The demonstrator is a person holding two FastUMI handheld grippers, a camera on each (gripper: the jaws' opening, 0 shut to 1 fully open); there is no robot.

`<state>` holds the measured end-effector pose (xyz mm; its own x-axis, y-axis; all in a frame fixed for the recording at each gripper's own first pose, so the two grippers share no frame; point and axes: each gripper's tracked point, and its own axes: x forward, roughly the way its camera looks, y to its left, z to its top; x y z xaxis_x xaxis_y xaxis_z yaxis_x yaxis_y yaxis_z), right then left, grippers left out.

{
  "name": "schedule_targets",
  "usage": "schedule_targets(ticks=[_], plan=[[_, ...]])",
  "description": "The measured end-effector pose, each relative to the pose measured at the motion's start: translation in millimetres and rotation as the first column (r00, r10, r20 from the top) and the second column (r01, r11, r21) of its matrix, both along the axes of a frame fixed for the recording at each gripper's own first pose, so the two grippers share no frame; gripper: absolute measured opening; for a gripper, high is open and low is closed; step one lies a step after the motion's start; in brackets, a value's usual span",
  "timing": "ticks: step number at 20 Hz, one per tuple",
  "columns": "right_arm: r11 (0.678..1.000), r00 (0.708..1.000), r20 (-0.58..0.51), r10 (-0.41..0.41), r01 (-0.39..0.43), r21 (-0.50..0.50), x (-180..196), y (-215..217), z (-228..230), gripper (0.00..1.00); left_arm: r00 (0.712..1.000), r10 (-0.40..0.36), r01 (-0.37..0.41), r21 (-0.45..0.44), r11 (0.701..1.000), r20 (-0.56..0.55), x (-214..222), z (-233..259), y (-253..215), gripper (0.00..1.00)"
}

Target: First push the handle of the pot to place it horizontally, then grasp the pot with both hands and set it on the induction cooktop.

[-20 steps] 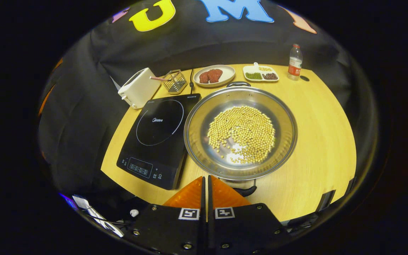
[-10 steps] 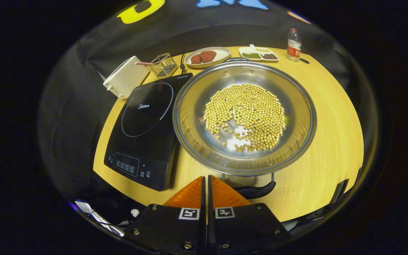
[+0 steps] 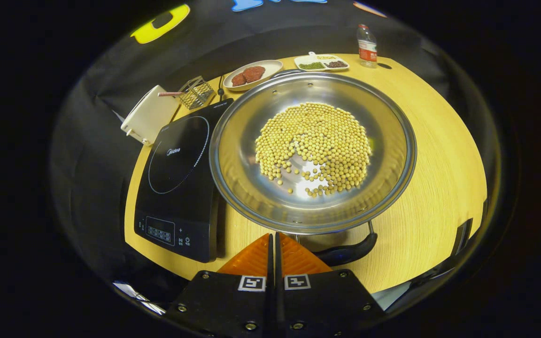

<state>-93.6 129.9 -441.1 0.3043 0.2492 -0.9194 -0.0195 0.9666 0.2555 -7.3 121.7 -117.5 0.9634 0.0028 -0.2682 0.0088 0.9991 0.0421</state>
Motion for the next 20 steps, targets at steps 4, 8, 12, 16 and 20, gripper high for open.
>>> schedule_targets(ticks=[4,8,12,16,20], plan=[[1.000,1.000,0.000,-0.020,0.020,-0.004,2.0,-19.2,-0.7,0.00,0.999,-0.027,0.027,-0.011,1.000,-0.017,4.4,-6.3,-13.3,0.96],[1.000,1.000,-0.001,-0.022,0.022,0.005,7.1,-35.7,-0.7,0.00,0.999,-0.032,0.032,0.002,0.999,-0.018,13.0,-4.3,-30.6,0.95],[1.000,1.000,-0.012,0.021,-0.021,0.004,8.8,-56.2,-2.0,0.00,0.999,-0.006,0.005,-0.002,1.000,-0.038,22.8,-9.8,-49.4,0.95],[0.998,0.998,-0.029,0.064,-0.063,0.017,11.9,-73.7,-3.0,0.00,0.999,0.012,-0.012,0.002,1.000,-0.053,30.4,-13.7,-72.4,0.95],[0.995,0.994,-0.036,0.100,-0.100,0.001,17.1,-93.7,-4.0,0.00,0.998,0.018,-0.017,0.014,1.000,-0.059,36.8,-16.9,-93.8,0.95]])
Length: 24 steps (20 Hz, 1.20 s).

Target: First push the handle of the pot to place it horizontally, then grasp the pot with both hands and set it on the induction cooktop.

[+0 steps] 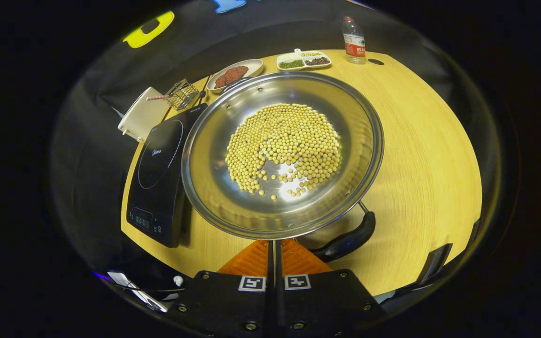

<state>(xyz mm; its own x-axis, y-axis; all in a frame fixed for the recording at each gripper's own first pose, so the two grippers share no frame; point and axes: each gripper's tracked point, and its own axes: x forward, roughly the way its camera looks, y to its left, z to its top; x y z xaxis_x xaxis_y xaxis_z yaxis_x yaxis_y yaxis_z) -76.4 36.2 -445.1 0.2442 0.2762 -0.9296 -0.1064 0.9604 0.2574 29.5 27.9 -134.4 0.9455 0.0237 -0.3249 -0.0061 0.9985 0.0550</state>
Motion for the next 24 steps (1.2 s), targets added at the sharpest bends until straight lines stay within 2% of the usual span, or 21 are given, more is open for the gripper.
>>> schedule_targets(ticks=[11,24], plan=[[0.999,1.000,-0.021,0.020,-0.021,-0.030,17.3,-48.7,-3.5,0.00,1.000,0.004,-0.004,-0.002,1.000,-0.025,8.8,-10.0,-42.4,0.95],[0.988,0.992,-0.036,0.119,-0.122,-0.094,49.2,-100.4,-3.1,0.00,0.999,0.027,-0.027,0.003,1.000,-0.040,12.7,-17.7,-78.3,0.99]])
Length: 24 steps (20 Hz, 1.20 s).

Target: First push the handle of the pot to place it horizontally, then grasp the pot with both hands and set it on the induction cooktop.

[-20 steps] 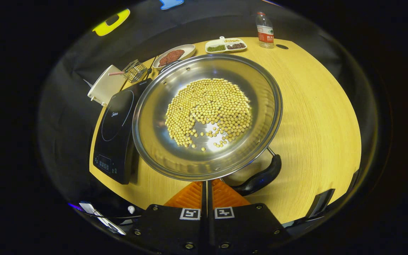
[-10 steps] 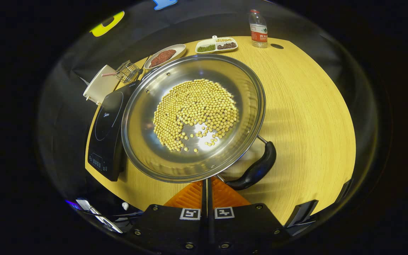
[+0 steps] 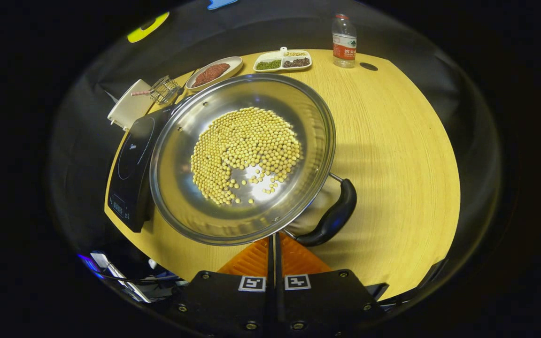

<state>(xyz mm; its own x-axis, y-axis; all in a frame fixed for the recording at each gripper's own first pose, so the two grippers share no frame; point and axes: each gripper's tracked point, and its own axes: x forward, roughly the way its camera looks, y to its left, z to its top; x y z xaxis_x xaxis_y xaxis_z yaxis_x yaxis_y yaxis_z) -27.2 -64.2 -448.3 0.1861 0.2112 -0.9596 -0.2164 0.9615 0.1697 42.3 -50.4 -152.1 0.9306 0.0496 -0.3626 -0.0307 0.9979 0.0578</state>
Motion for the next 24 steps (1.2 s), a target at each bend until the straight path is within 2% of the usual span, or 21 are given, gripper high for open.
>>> schedule_targets(ticks=[6,16,17,20,24], plan=[[0.999,0.999,-0.014,0.034,-0.034,-0.013,14.9,-19.5,-5.5,0.01,0.999,0.022,-0.022,0.006,1.000,-0.036,-8.2,-10.1,-9.0,0.99],[1.000,0.999,-0.031,0.014,-0.015,-0.026,39.3,-42.1,-16.1,0.01,0.993,0.085,-0.084,0.012,0.996,-0.078,-33.6,-23.4,-11.3,0.95],[0.999,0.999,-0.028,0.021,-0.022,-0.035,41.5,-44.7,-16.7,0.00,0.993,0.083,-0.083,0.006,0.997,-0.087,-34.5,-27.8,-12.5,0.99],[0.997,0.999,-0.014,0.037,-0.038,-0.069,51.3,-52.0,-16.7,0.01,0.992,0.071,-0.071,0.003,0.997,-0.101,-36.4,-35.2,-12.8,0.99],[0.994,1.000,0.021,0.000,0.002,-0.109,70.3,-60.1,-17.0,0.00,0.993,0.040,-0.041,-0.004,0.999,-0.114,-29.7,-41.5,-10.1,0.99]])
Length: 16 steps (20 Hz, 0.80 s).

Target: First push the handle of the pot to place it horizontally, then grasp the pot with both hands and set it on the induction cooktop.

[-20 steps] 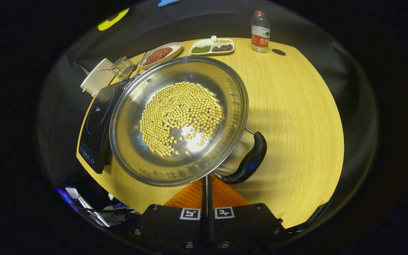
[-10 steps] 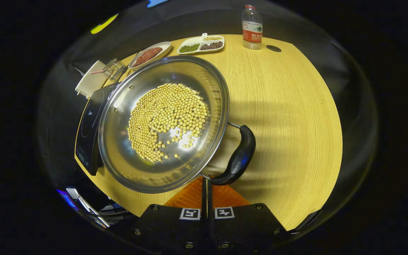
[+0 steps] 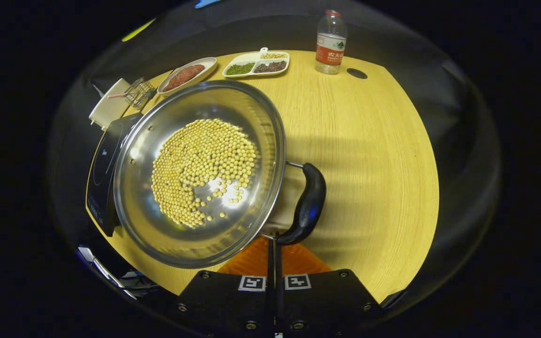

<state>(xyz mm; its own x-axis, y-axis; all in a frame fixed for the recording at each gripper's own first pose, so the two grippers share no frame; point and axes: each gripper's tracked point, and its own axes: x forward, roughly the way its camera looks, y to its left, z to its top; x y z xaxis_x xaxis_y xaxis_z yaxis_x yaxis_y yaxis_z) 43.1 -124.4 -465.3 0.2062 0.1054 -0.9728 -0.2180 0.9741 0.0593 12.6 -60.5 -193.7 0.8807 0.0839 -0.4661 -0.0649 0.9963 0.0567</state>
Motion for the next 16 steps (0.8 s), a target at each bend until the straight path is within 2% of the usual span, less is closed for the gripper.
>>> schedule_targets(ticks=[10,12,14,16], plan=[[0.995,0.995,0.030,-0.100,0.100,-0.016,13.5,-4.3,-0.7,0.01,0.996,-0.085,0.084,-0.036,0.996,-0.037,22.5,-21.7,6.7,0.97],[0.988,0.989,0.058,-0.138,0.141,-0.061,12.8,-16.7,4.1,0.01,0.993,-0.107,0.105,-0.049,0.993,-0.039,27.1,-26.9,4.1,0.99],[0.982,0.979,0.081,-0.185,0.188,-0.036,8.7,-19.2,11.8,0.01,0.991,-0.129,0.127,-0.061,0.990,-0.041,33.3,-30.2,1.7,0.97],[0.973,0.969,0.113,-0.222,0.227,-0.032,1.5,-27.0,23.3,0.13,0.988,-0.147,0.144,-0.073,0.987,-0.040,37.3,-35.0,-3.0,0.97]])
